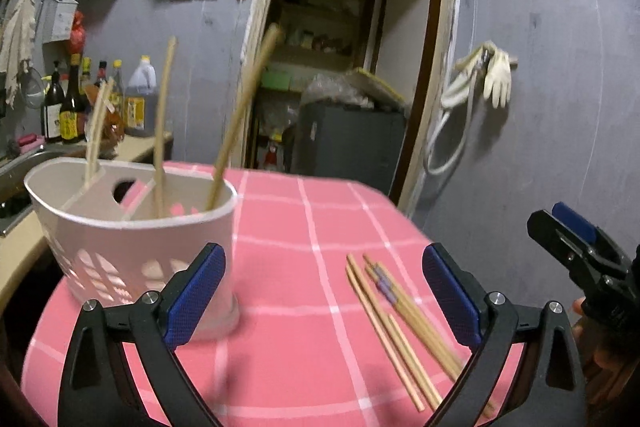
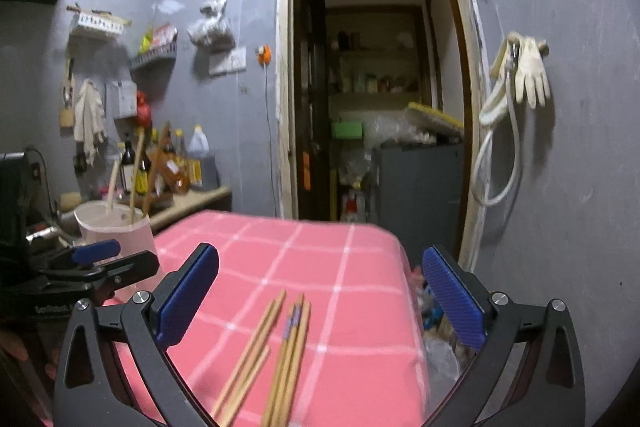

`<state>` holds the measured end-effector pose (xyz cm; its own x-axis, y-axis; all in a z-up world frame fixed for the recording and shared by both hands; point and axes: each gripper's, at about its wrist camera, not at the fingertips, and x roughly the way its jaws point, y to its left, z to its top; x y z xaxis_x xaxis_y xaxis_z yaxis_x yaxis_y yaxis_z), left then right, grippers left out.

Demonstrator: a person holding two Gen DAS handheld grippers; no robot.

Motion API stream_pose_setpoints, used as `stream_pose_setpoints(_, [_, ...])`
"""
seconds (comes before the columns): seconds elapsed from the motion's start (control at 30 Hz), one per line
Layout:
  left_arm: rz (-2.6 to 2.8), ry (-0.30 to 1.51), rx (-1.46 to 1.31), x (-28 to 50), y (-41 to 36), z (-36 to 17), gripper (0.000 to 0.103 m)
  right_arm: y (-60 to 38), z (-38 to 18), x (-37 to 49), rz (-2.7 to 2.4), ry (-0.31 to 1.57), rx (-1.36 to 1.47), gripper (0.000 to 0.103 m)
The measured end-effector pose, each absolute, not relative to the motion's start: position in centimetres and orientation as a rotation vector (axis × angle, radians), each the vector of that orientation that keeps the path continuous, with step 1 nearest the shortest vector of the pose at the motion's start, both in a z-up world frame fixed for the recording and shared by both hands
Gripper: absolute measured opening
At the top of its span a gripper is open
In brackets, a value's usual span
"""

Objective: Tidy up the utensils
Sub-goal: 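Move both grippers back toward the remaining chopsticks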

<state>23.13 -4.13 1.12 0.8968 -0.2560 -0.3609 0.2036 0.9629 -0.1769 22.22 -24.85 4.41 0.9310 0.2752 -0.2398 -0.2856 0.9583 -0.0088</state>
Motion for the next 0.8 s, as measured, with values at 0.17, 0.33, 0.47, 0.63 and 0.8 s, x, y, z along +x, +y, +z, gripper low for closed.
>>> stream_pose_setpoints(0.17, [-0.255,0.489,-0.116,24.5,-5.0,-0.5,0.096,-25.4,2.8,23.7,0.284,0.345,-0.040,0.102])
stream_pose_setpoints(0.33, [-0.279,0.571,-0.067,25.7,-6.0,-1.7,0.096,-25.6,1.4,25.1,0.290,0.443,-0.037,0.087])
stream_pose_setpoints(0.47, [-0.302,0.615,-0.038,26.5,-6.8,-2.4,0.088,-25.6,0.3,26.1,0.308,0.520,-0.036,0.072])
stream_pose_setpoints(0.63, [-0.343,0.720,-0.034,28.2,-7.6,-3.6,0.067,-25.4,-0.6,27.2,0.341,0.606,-0.044,0.053])
stream_pose_setpoints(0.8, [-0.370,0.814,-0.029,29.9,-8.5,-4.6,0.050,-25.1,-1.4,28.5,0.370,0.686,-0.056,0.038])
